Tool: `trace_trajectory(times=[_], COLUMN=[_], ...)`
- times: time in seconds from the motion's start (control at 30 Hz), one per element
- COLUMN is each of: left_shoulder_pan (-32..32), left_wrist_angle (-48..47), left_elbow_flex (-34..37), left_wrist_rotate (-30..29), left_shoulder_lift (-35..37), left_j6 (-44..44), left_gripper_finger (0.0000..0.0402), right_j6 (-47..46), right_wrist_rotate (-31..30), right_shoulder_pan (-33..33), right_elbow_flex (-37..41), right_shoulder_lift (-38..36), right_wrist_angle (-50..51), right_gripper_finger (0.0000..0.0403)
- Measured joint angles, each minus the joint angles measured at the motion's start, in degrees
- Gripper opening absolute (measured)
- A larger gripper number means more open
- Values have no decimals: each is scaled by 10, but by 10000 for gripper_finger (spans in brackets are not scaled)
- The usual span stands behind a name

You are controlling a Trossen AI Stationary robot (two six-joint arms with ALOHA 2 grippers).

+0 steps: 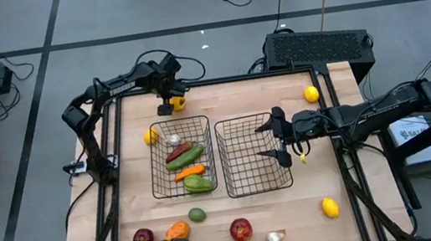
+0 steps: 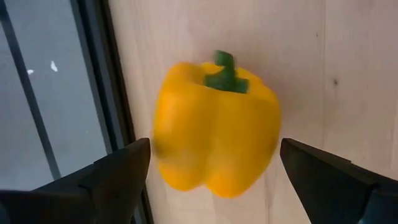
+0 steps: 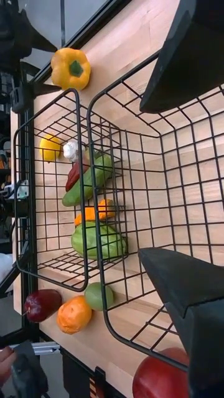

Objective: Sort produce into baskets
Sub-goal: Put the yellow bell pepper into the left black wire basket

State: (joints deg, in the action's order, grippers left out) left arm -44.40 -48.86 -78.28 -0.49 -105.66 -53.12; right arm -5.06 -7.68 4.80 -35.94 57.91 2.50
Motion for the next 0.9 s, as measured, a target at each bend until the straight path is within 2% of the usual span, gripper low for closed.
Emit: trace_trajectory(times=[0.47, 0.7, 0.9], left_shoulder_pan=[0, 0, 8], left_wrist_angle=[9, 9, 8], left_elbow_flex=[-2, -2, 1], left_wrist_rotate=[-1, -7, -46], left_shoulder_lift=[-27, -27, -16], left_j6=[1, 3, 3], left_gripper_finger=[365, 333, 325], right_j6=[1, 2, 1], right_wrist_rotate=[0, 0, 0], right_shoulder_pan=[0, 0, 0], right_elbow_flex=[0, 0, 0], right_shoulder_lift=[0, 0, 0], right_wrist_angle=[11, 11, 11], right_gripper_finger=[361, 361, 361])
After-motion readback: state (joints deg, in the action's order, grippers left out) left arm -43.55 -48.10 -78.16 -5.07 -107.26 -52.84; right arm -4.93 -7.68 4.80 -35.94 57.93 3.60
